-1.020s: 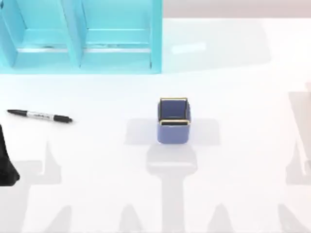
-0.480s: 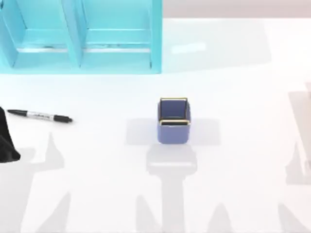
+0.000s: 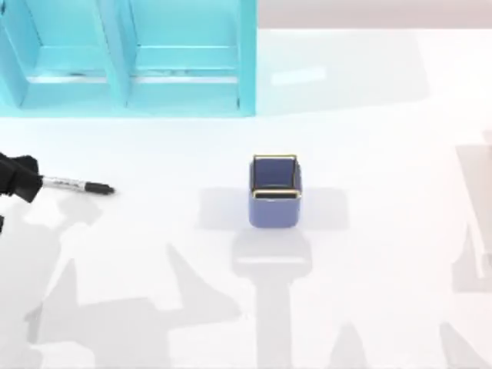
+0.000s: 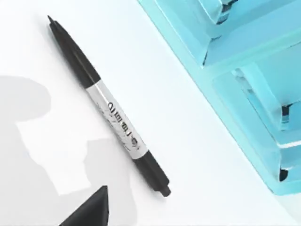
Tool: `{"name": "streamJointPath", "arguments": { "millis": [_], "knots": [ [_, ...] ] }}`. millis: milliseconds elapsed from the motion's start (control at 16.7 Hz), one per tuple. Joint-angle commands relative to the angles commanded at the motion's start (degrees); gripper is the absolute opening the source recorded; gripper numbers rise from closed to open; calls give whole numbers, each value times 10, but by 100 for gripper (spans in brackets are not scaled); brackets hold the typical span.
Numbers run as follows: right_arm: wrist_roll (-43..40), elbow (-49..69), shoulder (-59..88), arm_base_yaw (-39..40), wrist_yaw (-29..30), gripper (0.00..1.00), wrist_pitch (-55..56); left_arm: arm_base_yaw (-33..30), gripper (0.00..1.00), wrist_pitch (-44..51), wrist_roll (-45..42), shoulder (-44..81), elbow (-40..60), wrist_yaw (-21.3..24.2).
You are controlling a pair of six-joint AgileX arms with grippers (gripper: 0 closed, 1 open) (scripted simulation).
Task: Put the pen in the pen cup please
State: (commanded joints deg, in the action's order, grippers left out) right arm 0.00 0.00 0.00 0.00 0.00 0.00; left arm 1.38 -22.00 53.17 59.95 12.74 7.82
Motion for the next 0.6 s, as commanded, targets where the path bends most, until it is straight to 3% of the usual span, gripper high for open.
{"name": "streamJointPath", "arguments": {
  "millis": [360, 600],
  "knots": [
    [0, 0, 0, 0, 0, 100, 0, 7, 100, -91, 212, 235, 53, 30],
    [0, 0, 0, 0, 0, 100, 0, 9, 100, -123, 279, 309, 74, 40]
  ]
}}
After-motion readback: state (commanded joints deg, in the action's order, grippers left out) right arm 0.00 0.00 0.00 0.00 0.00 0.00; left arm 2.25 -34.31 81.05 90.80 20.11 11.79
